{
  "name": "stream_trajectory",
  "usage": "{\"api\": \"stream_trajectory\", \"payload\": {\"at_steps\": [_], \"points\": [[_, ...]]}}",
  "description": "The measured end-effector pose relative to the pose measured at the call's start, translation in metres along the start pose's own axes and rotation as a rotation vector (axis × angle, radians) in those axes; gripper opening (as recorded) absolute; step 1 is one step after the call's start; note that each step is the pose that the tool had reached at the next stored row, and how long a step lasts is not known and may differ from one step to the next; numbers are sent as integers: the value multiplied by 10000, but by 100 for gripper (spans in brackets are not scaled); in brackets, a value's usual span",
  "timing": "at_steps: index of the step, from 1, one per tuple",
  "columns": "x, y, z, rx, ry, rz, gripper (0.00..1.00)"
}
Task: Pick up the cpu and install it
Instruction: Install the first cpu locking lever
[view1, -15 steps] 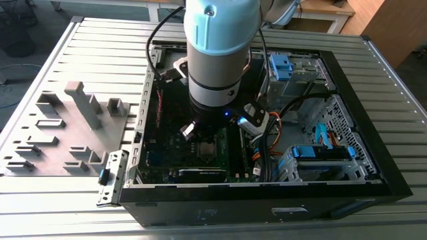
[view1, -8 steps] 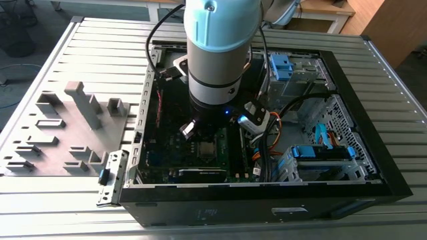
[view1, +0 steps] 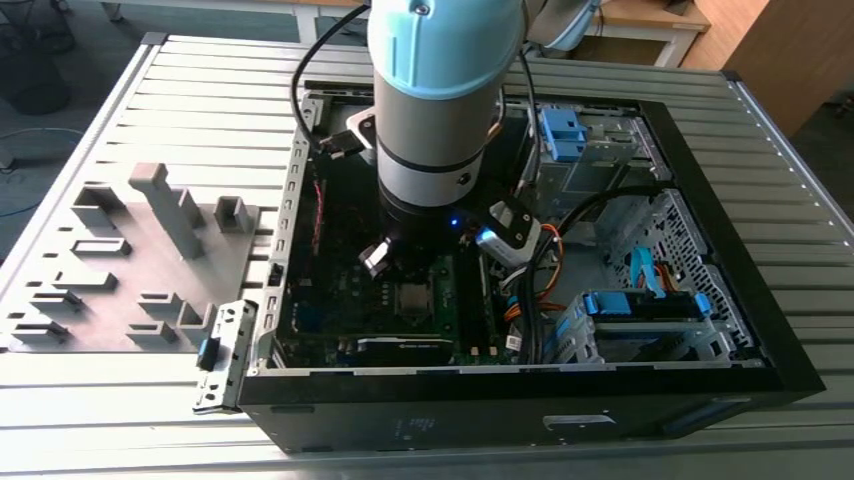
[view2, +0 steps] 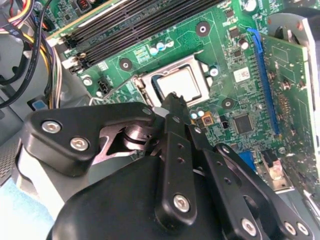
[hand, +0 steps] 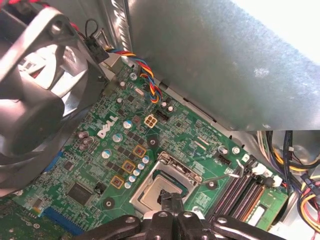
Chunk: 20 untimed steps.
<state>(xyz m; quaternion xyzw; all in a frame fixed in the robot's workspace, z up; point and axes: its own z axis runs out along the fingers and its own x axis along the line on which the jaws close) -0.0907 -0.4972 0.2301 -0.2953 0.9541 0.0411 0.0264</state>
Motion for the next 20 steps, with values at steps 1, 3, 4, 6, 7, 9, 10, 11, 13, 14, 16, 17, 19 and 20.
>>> {"api": "stream_trajectory", "payload": {"at_steps": [1,3,4,6,7,9,10,11,13,14,16,17,19,20], "points": [[-1,1,-4,-1,-1,0,11],[-2,1,-16,0,-1,0,11],[-2,2,-23,-1,-1,0,11],[-3,3,-40,-1,-2,0,11],[-4,3,-51,0,-1,0,11],[-6,5,-73,-1,-1,0,11],[-7,6,-84,-1,-1,0,11],[-8,6,-97,0,-1,0,11],[-10,8,-127,0,-1,0,11],[-11,9,-141,-1,-2,0,11],[-14,11,-177,-1,-1,0,11],[-15,13,-197,0,-1,0,11],[-18,15,-235,-1,-2,0,11],[-20,16,-255,-1,-2,0,11]]}}
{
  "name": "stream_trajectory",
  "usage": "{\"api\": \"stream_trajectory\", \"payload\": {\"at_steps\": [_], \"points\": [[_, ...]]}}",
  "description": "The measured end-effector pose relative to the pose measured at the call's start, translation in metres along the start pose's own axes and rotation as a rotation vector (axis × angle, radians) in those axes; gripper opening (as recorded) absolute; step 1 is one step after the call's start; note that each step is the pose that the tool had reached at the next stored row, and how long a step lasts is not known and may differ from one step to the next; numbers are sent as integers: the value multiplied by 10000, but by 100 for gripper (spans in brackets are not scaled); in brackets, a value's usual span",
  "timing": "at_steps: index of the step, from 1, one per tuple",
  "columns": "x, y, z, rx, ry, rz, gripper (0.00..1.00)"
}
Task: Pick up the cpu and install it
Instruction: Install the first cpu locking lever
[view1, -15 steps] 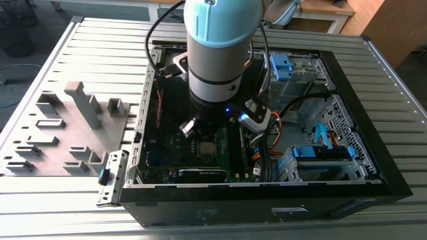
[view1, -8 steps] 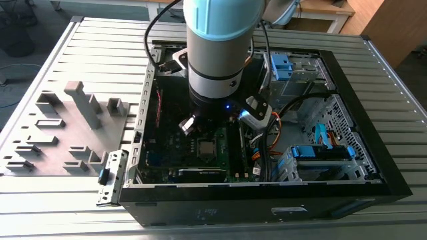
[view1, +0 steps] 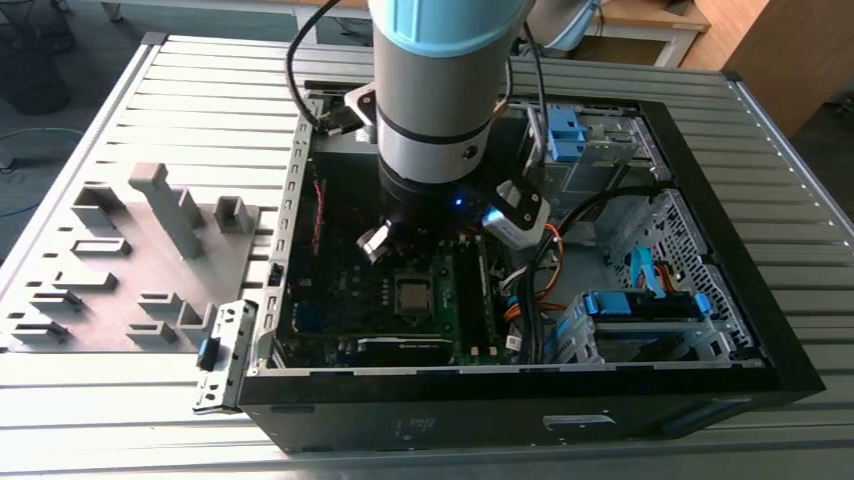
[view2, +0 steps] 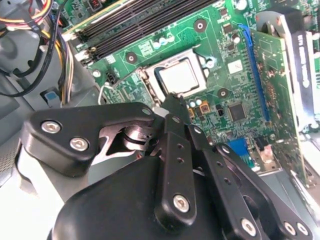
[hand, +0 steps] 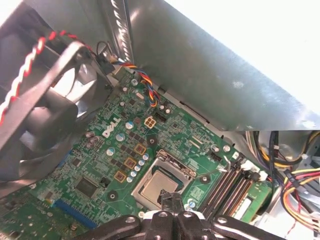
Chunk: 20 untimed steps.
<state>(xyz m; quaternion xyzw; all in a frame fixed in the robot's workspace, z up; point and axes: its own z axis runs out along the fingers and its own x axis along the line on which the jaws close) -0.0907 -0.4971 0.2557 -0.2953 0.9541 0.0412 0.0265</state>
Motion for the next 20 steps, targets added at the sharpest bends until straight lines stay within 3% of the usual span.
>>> {"api": "stream_trajectory", "payload": {"at_steps": [4,20], "points": [[-4,3,-53,1,1,0,11],[-37,20,-54,-2,-1,1,11]]}}
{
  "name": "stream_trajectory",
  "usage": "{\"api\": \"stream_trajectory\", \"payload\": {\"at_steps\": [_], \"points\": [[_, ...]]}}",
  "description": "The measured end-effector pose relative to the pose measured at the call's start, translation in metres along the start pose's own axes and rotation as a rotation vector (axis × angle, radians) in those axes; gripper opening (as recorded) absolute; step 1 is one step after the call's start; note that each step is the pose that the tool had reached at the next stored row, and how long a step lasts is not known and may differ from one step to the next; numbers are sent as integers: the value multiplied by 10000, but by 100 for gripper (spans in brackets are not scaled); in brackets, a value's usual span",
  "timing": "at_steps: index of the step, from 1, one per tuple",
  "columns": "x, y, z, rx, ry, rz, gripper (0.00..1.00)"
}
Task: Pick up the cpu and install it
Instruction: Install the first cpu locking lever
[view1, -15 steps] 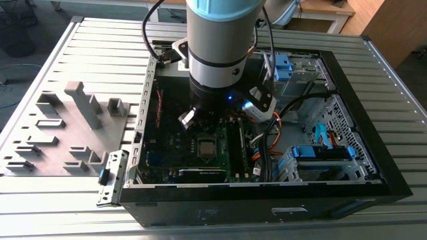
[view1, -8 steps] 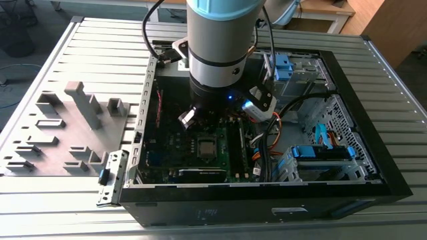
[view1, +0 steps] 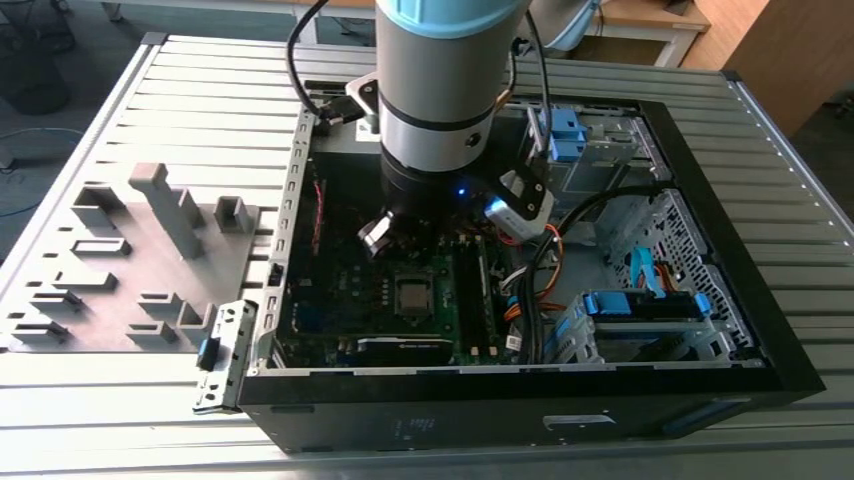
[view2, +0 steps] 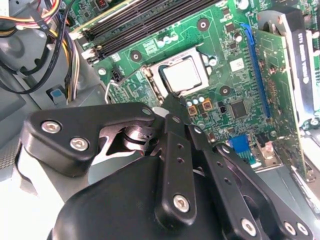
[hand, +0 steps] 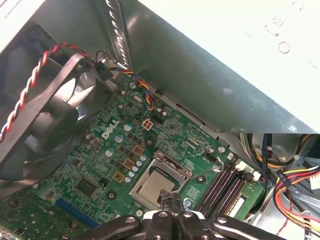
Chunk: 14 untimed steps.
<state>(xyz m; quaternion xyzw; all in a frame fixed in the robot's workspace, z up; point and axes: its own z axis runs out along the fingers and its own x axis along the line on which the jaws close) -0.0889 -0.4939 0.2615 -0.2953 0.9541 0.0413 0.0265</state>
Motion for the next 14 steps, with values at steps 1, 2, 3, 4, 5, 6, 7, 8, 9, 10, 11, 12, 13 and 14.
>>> {"api": "stream_trajectory", "payload": {"at_steps": [1,2,3,4,5,6,7,8,9,10,11,12,13,14], "points": [[-6,-4,0,0,0,0,11],[-14,-8,0,1,1,-1,11],[-21,-12,1,1,0,0,11],[-29,-15,1,1,1,0,11],[-37,-17,2,1,1,0,11],[-45,-19,3,1,1,-1,11],[-54,-21,4,1,0,0,11],[-62,-23,4,1,1,0,11],[-71,-23,5,1,1,-1,11],[-79,-23,5,1,1,-1,11],[-87,-19,6,1,0,0,11],[-95,-15,7,1,0,1,11],[-102,-13,8,1,0,0,11],[-110,-10,9,0,0,-1,11]]}}
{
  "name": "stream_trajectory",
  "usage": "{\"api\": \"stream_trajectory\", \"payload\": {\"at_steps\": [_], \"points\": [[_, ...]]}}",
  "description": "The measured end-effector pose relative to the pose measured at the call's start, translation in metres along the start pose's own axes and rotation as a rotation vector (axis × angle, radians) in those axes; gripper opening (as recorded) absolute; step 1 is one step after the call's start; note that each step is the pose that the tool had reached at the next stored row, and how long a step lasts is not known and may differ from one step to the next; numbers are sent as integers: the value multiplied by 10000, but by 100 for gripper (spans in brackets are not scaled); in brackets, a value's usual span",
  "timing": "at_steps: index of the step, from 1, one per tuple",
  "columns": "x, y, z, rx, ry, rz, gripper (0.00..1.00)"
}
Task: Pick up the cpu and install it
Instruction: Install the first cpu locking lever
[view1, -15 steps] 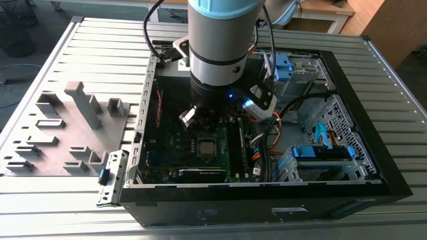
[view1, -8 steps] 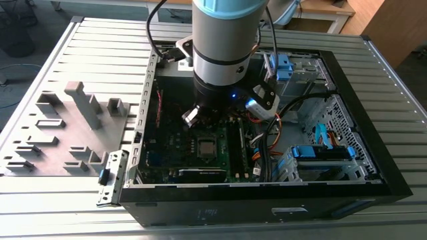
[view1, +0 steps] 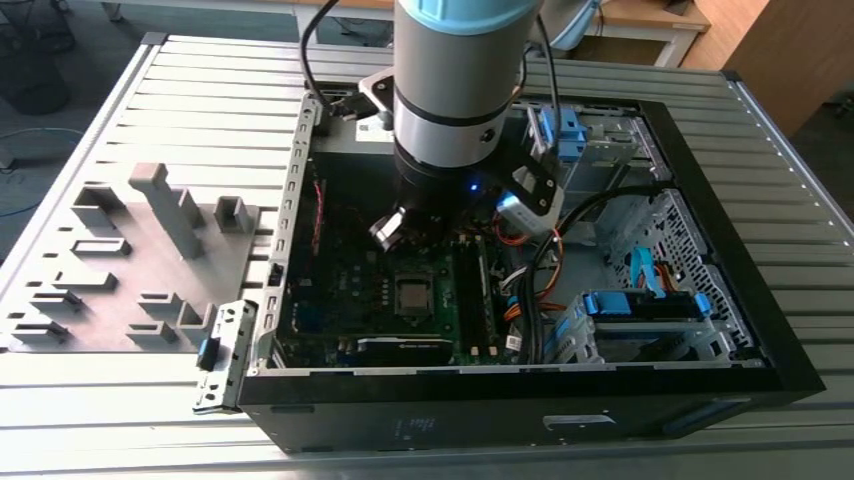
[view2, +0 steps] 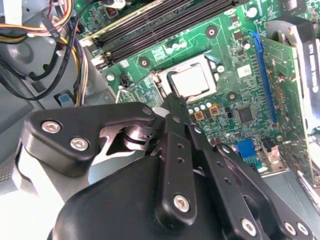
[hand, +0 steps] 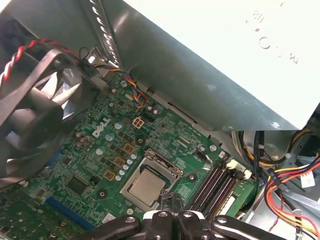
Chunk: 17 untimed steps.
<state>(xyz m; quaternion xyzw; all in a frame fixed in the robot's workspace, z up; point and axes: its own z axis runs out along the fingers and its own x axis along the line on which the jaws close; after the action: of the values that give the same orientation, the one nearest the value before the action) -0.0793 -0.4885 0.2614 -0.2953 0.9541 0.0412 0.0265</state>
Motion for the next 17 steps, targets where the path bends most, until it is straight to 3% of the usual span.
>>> {"api": "stream_trajectory", "payload": {"at_steps": [17], "points": [[-157,100,18,0,1,0,11]]}}
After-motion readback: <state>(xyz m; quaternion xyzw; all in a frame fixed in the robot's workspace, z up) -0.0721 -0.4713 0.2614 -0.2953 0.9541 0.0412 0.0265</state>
